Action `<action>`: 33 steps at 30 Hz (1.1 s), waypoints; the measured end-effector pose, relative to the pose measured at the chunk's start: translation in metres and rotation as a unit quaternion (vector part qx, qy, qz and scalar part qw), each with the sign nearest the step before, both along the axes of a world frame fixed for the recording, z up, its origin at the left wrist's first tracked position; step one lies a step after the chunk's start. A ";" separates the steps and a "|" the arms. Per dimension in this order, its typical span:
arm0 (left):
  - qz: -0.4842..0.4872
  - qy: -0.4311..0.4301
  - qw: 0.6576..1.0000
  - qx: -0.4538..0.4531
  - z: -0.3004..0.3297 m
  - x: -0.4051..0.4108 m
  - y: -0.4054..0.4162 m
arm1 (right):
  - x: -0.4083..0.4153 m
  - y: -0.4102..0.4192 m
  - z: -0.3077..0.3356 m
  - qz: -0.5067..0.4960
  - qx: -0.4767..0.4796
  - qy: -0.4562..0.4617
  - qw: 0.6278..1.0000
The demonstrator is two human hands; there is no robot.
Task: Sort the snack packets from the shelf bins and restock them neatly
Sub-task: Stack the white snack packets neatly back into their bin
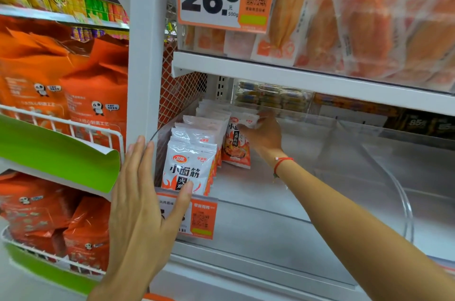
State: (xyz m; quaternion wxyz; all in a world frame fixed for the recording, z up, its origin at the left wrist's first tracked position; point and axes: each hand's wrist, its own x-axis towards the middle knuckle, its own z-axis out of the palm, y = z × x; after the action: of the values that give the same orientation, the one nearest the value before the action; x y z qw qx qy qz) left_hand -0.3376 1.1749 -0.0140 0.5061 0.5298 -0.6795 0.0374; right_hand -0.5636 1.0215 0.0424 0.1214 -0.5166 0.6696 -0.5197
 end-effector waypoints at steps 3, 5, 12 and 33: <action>0.004 -0.005 1.000 0.008 0.000 0.000 0.002 | -0.002 0.002 -0.003 -0.015 0.001 0.037 0.999; 0.008 -0.011 1.000 0.016 0.001 0.000 0.003 | -0.001 0.002 -0.005 0.010 0.006 0.039 0.999; 0.006 -0.020 0.999 0.037 0.003 0.000 0.005 | -0.010 0.005 -0.003 0.049 -0.006 -0.072 0.996; 0.021 -0.029 0.998 0.044 0.012 0.002 0.014 | -0.027 0.062 0.023 0.103 0.226 0.115 0.962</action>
State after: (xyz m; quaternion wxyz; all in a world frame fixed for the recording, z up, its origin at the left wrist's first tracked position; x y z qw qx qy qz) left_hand -0.3357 1.1884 -0.0023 0.4617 0.5646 -0.6833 0.0338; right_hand -0.5907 1.0839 0.0655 0.2103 -0.5984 0.7219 -0.2767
